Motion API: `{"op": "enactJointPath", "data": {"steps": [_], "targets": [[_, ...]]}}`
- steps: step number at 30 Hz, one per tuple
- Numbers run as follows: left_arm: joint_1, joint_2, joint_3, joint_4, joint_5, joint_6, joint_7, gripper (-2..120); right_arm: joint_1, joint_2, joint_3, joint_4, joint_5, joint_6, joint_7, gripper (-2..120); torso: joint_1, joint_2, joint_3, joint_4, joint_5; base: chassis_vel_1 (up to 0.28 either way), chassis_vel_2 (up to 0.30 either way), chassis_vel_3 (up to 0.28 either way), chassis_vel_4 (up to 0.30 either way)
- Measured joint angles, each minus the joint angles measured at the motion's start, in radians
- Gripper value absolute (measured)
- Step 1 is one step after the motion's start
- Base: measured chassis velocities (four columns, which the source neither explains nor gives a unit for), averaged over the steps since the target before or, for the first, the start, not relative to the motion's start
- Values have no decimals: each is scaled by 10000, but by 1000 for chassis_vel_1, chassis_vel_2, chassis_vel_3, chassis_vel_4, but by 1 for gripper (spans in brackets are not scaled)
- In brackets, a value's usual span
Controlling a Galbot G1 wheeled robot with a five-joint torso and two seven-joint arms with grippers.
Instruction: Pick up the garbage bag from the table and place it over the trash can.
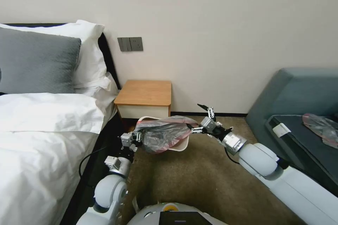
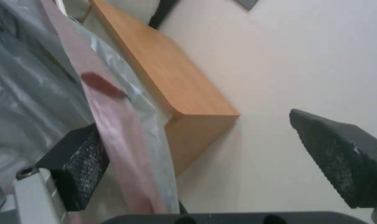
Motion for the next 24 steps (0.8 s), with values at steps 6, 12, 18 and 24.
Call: {"op": "enactJointPath", "data": {"steps": [6, 12, 18, 24], "targets": [[-62, 81, 66, -105, 215, -70, 518, 6, 849, 27, -734, -407, -154, 85, -243, 100, 0, 0, 0, 0, 1, 0, 0, 0, 0], [-87, 97, 31, -139, 454, -219, 984, 6, 1512, 99, -1376, -633, -89, 57, -351, 100, -1, 0, 0, 1, 1, 0, 0, 0, 0], [-64, 98, -4, -100, 598, -284, 1126, 6, 2491, 309, -2229, -792, 158, -174, -361, 100, 0, 0, 0, 0, 0, 0, 0, 0, 0], [-83, 114, -22, 14, 669, -316, 1204, 5, 3532, 475, -2969, -1025, 430, -386, -263, 100, 0, 0, 0, 0, -1, 0, 0, 0, 0]]}}
